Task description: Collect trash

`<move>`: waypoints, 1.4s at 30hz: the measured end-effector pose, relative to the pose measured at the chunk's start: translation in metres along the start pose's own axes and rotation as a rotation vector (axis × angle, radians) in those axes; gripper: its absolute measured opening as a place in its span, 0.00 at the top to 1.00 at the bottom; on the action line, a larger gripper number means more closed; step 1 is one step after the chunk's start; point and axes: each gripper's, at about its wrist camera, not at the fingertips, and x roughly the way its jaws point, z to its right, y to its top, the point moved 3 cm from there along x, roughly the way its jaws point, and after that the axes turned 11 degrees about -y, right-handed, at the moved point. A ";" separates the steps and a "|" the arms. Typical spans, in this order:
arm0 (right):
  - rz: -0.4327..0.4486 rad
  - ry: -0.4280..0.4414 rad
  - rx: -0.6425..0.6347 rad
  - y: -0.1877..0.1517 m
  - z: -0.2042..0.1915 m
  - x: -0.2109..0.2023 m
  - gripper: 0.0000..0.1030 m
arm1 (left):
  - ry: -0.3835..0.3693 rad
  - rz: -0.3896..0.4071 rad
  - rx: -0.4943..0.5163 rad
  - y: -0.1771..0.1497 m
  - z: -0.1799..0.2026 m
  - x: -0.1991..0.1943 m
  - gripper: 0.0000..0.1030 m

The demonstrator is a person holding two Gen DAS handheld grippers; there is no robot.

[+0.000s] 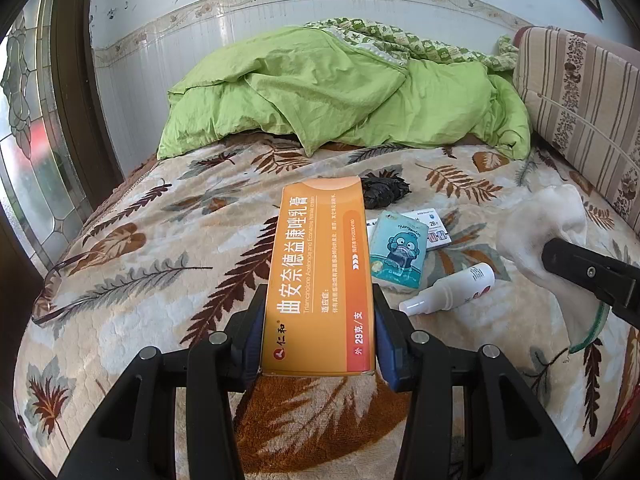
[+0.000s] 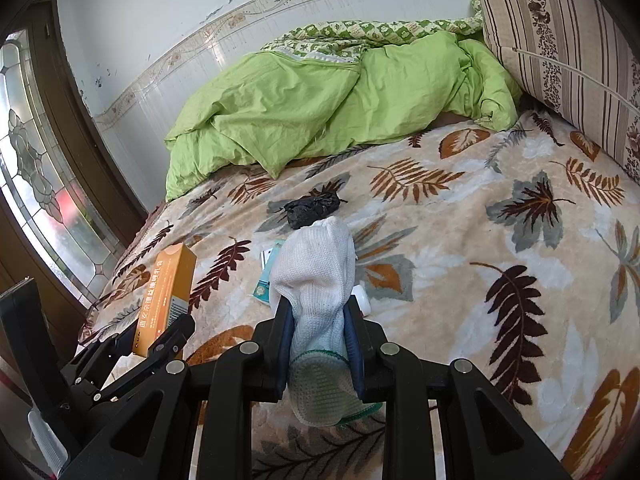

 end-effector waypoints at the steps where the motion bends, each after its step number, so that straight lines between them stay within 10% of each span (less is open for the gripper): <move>1: 0.001 0.000 -0.001 0.000 -0.001 0.000 0.75 | 0.000 0.001 0.001 0.000 0.000 0.000 0.56; 42: 0.000 0.005 0.003 -0.001 0.000 -0.001 0.75 | 0.002 0.000 0.008 -0.001 0.005 -0.001 0.56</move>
